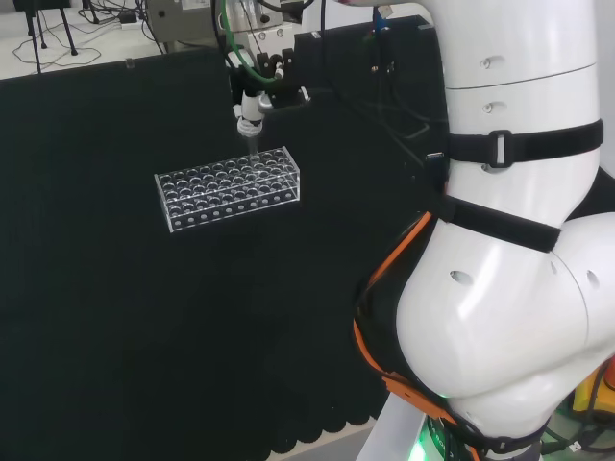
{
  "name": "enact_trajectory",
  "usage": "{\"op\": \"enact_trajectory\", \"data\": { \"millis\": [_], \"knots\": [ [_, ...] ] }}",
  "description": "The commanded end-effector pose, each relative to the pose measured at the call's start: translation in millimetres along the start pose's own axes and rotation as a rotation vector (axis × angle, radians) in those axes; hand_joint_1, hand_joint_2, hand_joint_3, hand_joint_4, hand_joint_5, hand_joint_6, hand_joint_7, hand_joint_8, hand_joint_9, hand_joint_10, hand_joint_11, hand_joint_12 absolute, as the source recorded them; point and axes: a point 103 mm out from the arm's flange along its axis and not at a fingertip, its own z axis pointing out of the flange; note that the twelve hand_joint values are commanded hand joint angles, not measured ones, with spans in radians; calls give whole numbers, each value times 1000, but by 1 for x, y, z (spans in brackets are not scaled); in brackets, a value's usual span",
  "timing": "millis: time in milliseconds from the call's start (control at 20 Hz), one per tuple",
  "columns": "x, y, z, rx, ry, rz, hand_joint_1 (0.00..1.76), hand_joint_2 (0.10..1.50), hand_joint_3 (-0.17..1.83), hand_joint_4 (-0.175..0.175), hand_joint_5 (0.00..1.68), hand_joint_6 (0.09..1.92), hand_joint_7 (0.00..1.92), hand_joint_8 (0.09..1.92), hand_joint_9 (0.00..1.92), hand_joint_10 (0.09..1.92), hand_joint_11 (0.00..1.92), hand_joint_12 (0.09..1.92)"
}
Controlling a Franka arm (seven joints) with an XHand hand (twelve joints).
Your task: Pick up the test tube.
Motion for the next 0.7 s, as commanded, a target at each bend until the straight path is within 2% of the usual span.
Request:
{"op": "enact_trajectory", "data": {
  "millis": [50,450,700],
  "knots": [
    [-7,-8,-16,-14,8,10,1433,592,696,-175,1309,575,1396,749,1396,239,824,1206],
    [-9,-15,-25,-33,30,7,1434,582,712,-175,1315,572,1400,747,1405,230,823,1206],
    [-12,-36,-56,-53,37,3,1435,575,723,-175,1318,571,1404,746,1410,224,822,1206]
  ]
}}
